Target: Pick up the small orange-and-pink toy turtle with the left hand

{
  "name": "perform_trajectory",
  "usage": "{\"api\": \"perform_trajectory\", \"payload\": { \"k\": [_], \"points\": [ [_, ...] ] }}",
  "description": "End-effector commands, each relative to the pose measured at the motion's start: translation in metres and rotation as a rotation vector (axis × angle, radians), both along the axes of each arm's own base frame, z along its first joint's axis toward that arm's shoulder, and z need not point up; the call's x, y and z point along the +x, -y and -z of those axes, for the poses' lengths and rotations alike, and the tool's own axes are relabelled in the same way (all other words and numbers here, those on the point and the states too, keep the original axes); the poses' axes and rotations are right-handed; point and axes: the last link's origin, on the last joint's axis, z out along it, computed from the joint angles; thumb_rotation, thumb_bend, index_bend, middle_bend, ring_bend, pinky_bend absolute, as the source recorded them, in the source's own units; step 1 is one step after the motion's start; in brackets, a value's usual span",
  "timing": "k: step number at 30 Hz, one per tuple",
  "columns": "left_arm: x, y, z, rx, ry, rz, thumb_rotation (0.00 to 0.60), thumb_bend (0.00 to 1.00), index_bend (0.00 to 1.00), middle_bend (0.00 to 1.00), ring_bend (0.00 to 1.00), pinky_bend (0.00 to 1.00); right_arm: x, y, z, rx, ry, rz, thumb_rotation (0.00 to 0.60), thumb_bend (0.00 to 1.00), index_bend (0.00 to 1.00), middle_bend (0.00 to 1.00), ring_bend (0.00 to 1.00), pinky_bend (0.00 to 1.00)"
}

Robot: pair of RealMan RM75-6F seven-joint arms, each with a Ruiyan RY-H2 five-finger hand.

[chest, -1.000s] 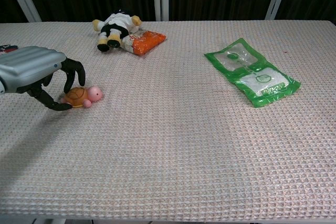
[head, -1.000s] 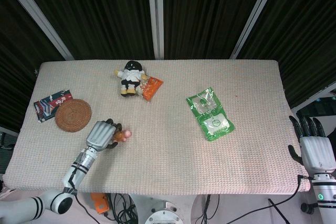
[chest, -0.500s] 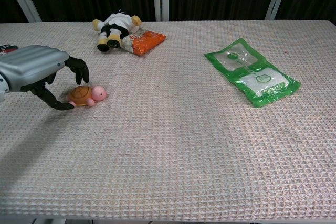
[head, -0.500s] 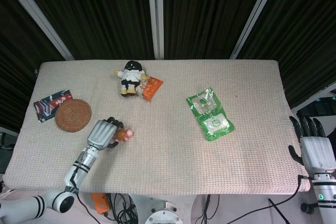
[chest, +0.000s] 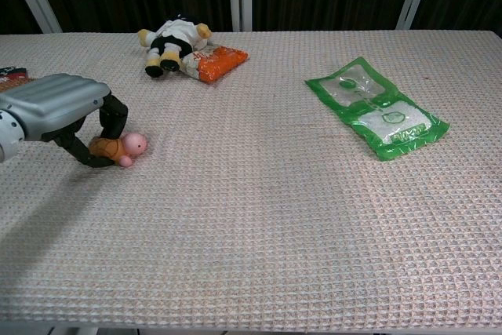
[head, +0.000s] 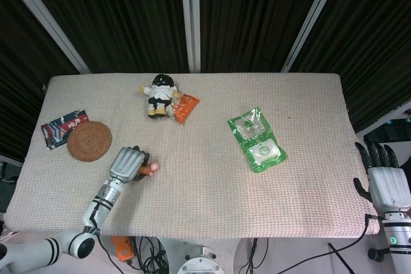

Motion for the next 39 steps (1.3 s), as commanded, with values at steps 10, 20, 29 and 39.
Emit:
{"api": "perform_trajectory", "payload": {
  "k": [10, 20, 29, 39],
  "points": [
    [0.001, 0.001, 0.003, 0.014, 0.001, -0.004, 0.600, 0.31, 0.82, 0.79, 0.60, 0.70, 0.000, 0.000, 0.000, -0.003, 0.001, -0.003, 0.600, 0.28, 0.00, 0.00, 0.00, 0.00],
    [0.004, 0.005, -0.012, 0.006, 0.032, 0.034, 0.600, 0.14, 0.38, 0.39, 0.22, 0.46, 0.000, 0.000, -0.003, -0.009, 0.003, -0.004, 0.600, 0.28, 0.00, 0.00, 0.00, 0.00],
    [-0.004, 0.014, -0.033, -0.036, 0.014, -0.015, 0.600, 0.12, 0.26, 0.25, 0.08, 0.29, 0.001, -0.001, 0.000, -0.002, 0.007, -0.006, 0.600, 0.28, 0.00, 0.00, 0.00, 0.00],
    [-0.021, 0.038, -0.079, 0.133, 0.057, -0.009, 0.600, 0.12, 0.25, 0.21, 0.07, 0.23, 0.008, -0.003, -0.010, -0.038, 0.013, -0.027, 0.600, 0.28, 0.00, 0.00, 0.00, 0.00]
  ]
}}
